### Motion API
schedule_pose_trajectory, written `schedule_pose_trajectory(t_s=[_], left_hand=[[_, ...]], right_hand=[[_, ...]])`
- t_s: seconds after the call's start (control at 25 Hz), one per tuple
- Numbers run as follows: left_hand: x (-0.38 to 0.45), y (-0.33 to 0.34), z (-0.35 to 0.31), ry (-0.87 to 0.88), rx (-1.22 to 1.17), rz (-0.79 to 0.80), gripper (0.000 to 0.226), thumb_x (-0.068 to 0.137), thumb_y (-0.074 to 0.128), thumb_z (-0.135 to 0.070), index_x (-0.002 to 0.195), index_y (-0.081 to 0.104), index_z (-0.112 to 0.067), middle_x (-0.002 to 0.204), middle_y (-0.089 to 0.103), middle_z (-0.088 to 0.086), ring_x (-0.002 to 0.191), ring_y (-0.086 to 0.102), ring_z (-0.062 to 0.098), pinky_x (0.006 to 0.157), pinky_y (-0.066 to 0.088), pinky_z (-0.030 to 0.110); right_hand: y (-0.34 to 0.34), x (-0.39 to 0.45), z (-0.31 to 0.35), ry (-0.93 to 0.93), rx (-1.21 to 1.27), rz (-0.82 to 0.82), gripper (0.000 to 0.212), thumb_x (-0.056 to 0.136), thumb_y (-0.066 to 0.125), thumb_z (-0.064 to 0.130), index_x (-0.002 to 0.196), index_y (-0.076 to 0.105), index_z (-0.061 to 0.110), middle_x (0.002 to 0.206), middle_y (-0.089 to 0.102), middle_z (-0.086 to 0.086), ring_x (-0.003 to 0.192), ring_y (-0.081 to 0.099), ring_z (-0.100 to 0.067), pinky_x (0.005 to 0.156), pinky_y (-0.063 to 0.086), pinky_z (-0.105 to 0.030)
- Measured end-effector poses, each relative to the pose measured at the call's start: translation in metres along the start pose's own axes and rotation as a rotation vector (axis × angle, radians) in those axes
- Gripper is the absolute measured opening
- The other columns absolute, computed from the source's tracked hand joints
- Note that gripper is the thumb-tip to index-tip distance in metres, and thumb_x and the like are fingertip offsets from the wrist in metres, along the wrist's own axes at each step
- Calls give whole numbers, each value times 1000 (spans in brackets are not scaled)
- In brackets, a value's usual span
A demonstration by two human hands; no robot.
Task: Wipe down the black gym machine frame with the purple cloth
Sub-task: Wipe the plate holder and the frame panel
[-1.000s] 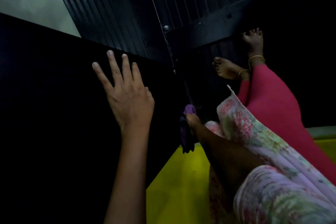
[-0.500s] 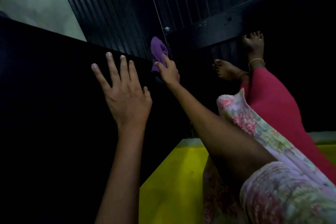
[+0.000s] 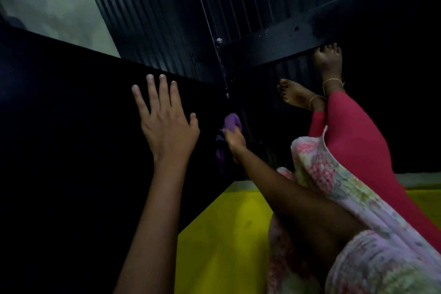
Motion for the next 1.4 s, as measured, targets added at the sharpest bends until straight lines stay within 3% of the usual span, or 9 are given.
schedule_pose_trajectory(t_s=[0.2,0.32,0.4,0.56,0.64,0.8,1.04,1.24,1.4], left_hand=[[-1,-22,18,-122,-422,-239,62,83,47,1,144,34,-4,158,16,15,147,13,25,116,-10,33],[-3,-28,25,-151,-544,-301,59,80,44,6,138,41,-1,156,20,19,145,18,28,118,-2,32],[-3,-27,23,-132,-521,-285,61,79,47,4,139,39,-1,156,19,18,146,16,27,117,-4,30],[-3,-22,20,-136,-479,-276,65,79,49,4,142,37,-4,157,19,15,146,14,25,116,-10,28],[-3,-21,19,-128,-454,-265,64,80,50,3,142,37,-4,157,19,14,146,14,25,116,-9,30],[-5,-28,24,-136,-550,-228,62,85,49,2,144,32,-6,159,11,13,147,11,25,117,-4,29],[-30,-82,59,-109,-571,-338,59,86,51,-5,143,34,-2,158,16,15,147,10,26,118,-1,35],[-61,-117,97,-146,-467,-426,60,85,56,-17,140,39,1,154,23,20,145,15,33,117,-3,38],[-77,-122,104,-170,-526,-402,57,88,56,-14,140,39,3,154,24,21,145,17,32,118,-1,36]], right_hand=[[25,-97,187,-579,-139,68,52,96,49,34,145,34,23,139,40,-15,121,47,-31,96,40,-36],[32,-137,217,-851,-197,131,55,96,53,27,146,33,24,143,37,-10,124,46,-26,94,41,-35],[24,-116,181,-800,-242,111,57,96,52,28,148,29,25,146,33,-9,129,42,-26,97,39,-35],[1,-40,32,-253,-302,110,58,98,45,30,150,21,22,146,30,-18,130,38,-36,103,34,-35],[0,-36,1,-150,-223,103,54,98,44,27,148,26,18,145,33,-22,126,41,-38,101,35,-35],[16,-68,66,-257,-130,45,54,95,49,31,145,33,22,139,43,-19,118,49,-36,101,42,-41],[43,-181,174,-788,-193,162,54,97,50,28,147,30,28,148,32,-8,129,40,-24,103,38,-38],[36,-171,133,-526,-288,56,53,96,48,31,146,34,23,140,44,-14,124,47,-33,102,41,-42],[54,-243,199,-712,-229,79,54,92,52,33,144,39,21,136,46,-16,121,49,-32,99,42,-42]])
Point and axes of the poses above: each hand's wrist, its own x-axis towards the middle knuckle, its own y-axis out of the palm, z = x × y, the point moved 10 cm from there along x, towards the middle knuckle
